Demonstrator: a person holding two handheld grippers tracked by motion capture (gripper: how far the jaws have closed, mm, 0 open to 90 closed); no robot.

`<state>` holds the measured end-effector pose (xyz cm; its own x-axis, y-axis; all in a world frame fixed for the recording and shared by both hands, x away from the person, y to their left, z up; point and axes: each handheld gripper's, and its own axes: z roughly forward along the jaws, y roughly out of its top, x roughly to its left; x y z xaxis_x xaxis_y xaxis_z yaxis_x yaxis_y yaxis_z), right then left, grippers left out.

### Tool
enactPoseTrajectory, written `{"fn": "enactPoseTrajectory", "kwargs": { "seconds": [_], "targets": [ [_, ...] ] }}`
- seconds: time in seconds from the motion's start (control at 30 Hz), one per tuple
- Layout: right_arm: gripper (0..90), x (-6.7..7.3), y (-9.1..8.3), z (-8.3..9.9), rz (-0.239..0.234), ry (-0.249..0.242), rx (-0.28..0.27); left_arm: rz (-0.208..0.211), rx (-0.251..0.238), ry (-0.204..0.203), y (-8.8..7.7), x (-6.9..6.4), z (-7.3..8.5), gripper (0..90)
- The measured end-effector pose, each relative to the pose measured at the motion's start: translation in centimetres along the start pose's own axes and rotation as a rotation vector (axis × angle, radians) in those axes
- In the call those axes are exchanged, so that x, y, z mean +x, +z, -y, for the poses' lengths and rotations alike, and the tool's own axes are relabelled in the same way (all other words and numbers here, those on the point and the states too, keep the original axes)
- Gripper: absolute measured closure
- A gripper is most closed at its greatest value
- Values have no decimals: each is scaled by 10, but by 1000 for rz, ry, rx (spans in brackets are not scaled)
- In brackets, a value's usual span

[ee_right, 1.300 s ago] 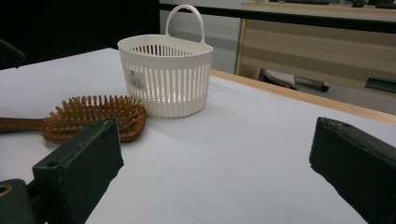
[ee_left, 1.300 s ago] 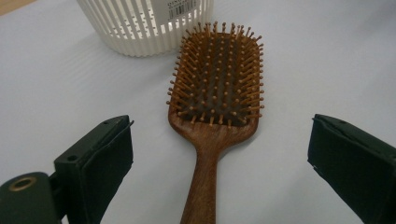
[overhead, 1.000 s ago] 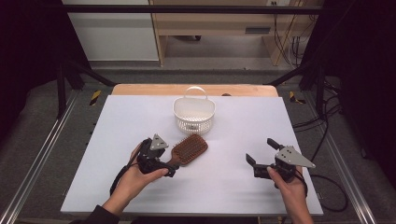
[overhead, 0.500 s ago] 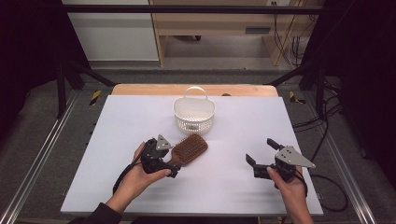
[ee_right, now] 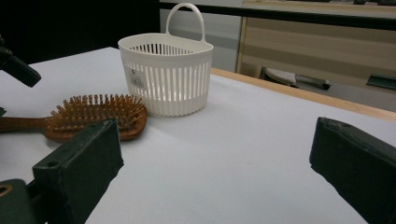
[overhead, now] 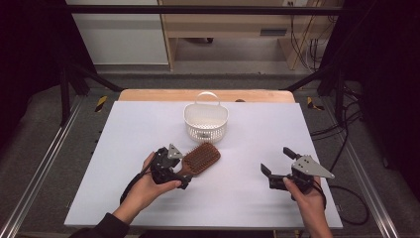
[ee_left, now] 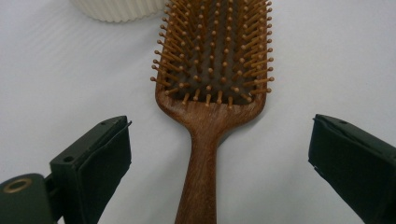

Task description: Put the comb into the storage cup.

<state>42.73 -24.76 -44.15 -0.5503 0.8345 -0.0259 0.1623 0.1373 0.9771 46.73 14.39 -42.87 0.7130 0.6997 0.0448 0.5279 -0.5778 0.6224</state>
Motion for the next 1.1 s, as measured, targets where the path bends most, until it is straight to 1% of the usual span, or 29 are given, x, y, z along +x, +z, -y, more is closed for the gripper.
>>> {"fn": "enactPoseTrajectory", "kwargs": {
  "seconds": [0.23,0.37,0.6,0.73,0.9,1.1],
  "targets": [
    [25,0,0,0,-1,-1,1,4,14,11,2,0,0,58],
    [25,0,0,0,0,-1,2,10,20,9,3,1,0,74],
    [25,0,0,0,-2,0,3,19,38,22,4,0,0,100],
    [25,0,1,0,-3,-1,4,21,48,20,5,0,1,105],
    [25,0,0,0,-2,0,4,35,65,14,6,1,1,123],
    [25,0,0,0,-5,2,3,53,77,-6,7,6,1,160]
  ]
}}
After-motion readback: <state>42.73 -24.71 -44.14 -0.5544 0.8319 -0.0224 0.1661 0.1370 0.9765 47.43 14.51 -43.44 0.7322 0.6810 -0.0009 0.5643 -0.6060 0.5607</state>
